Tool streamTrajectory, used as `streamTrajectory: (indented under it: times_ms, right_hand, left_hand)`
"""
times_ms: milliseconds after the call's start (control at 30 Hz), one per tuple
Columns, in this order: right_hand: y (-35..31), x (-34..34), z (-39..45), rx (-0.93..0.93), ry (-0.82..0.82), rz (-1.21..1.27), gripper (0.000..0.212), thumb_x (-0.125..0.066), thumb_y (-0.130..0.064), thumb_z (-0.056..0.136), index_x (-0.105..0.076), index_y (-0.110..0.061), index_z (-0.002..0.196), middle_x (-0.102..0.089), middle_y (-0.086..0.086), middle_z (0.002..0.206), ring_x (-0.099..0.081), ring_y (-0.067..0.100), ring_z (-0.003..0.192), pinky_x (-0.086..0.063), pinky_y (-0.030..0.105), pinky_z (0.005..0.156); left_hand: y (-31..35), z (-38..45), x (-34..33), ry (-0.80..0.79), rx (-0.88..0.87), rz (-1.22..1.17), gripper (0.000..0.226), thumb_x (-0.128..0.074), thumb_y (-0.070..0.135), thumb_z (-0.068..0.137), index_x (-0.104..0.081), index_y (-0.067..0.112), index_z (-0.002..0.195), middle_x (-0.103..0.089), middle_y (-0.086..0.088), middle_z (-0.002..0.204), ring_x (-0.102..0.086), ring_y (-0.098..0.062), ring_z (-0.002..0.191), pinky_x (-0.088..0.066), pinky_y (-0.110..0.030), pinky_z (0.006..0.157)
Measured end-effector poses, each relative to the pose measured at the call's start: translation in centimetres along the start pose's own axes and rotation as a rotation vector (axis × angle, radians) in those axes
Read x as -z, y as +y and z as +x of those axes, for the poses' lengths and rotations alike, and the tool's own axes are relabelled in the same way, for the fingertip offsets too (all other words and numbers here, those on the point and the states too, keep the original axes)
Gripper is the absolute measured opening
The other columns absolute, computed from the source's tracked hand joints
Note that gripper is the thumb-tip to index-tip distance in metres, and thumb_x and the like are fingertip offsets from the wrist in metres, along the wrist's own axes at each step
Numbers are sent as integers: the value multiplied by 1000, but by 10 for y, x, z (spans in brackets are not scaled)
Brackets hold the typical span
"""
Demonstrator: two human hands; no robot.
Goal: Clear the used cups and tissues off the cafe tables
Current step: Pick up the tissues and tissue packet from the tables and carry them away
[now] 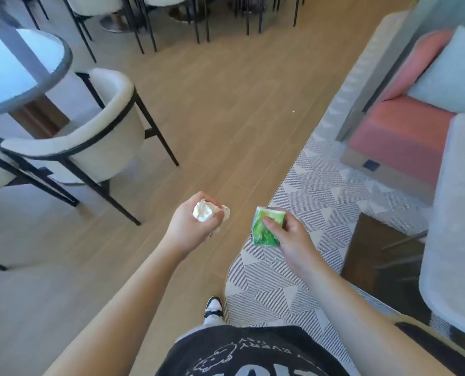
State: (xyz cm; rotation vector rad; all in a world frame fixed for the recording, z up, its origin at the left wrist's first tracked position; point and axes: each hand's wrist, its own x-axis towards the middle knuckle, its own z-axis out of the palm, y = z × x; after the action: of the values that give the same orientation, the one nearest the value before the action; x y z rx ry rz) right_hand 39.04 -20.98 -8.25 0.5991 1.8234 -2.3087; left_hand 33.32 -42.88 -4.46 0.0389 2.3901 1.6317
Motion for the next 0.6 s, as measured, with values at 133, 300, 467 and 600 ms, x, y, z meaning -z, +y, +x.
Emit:
streamTrajectory:
  times_ms: [133, 300, 467, 600]
  right_hand:
    - [-38, -23, 60, 47, 15, -68, 9, -73, -29, 90, -73, -35, 96, -77, -2, 97, -74, 17, 93, -58, 26, 76]
    - [-79, -16, 132, 82, 95, -52, 15, -74, -40, 80, -73, -41, 94, -77, -6, 95, -74, 11, 90, -56, 23, 74]
    - [-109, 16, 212, 74, 156, -2, 16, -74, -42, 80, -73, -42, 96, -77, -6, 97, -74, 13, 92, -56, 25, 75]
    - [-138, 54, 287, 72, 202, 51, 11, -73, -29, 90, -74, -37, 98, -77, -4, 97, -74, 12, 90, -56, 21, 72]
  left_hand:
    - [20, 82, 15, -78, -35, 2, 16, -74, 15, 86, -63, 26, 81, -73, -1, 70, -61, -11, 50, -45, -19, 45]
    - [52, 179, 5, -152, -90, -11, 16, -74, 18, 85, -64, 28, 80, -72, 2, 65, -62, -9, 50, -44, -18, 44]
    - [75, 269, -20, -202, -87, 1, 16, -73, 17, 85, -63, 29, 80, -73, 0, 68, -61, -11, 51, -45, -20, 46]
    - [94, 349, -50, -211, -59, 22, 17, -73, 17, 88, -62, 28, 81, -73, -3, 69, -61, -13, 53, -45, -20, 47]
